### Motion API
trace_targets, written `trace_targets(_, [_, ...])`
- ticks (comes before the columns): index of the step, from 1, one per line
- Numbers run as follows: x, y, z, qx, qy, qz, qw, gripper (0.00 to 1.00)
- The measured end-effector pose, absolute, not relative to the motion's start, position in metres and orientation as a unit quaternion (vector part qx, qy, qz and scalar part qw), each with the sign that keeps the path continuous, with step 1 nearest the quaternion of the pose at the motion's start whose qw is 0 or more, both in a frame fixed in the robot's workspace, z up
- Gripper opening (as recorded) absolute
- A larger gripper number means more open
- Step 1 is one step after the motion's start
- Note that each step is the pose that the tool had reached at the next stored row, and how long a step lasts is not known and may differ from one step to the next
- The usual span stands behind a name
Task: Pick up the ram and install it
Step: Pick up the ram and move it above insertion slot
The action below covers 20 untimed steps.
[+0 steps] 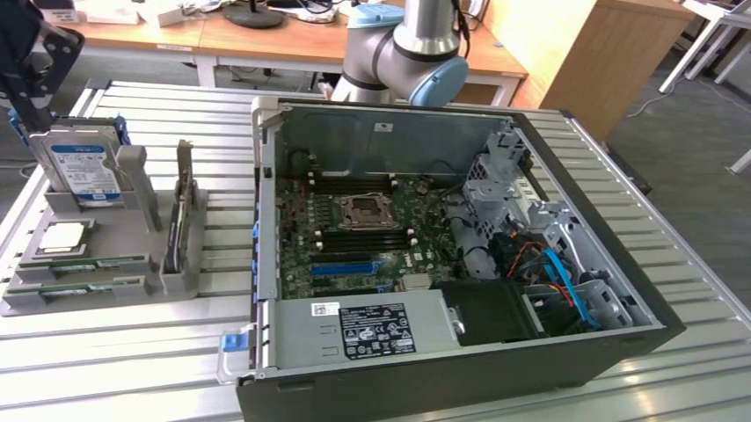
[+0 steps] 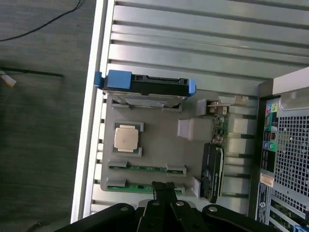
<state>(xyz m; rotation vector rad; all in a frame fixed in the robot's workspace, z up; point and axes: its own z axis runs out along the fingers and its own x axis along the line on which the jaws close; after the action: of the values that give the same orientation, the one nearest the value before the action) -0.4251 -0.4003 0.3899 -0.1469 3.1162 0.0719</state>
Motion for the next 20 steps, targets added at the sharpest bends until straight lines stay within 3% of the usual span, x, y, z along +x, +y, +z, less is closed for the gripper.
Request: trace_targets(20, [-0.4251,-0.4003,0.3899,-0.222,0.975,0.024,0.006,0.11])
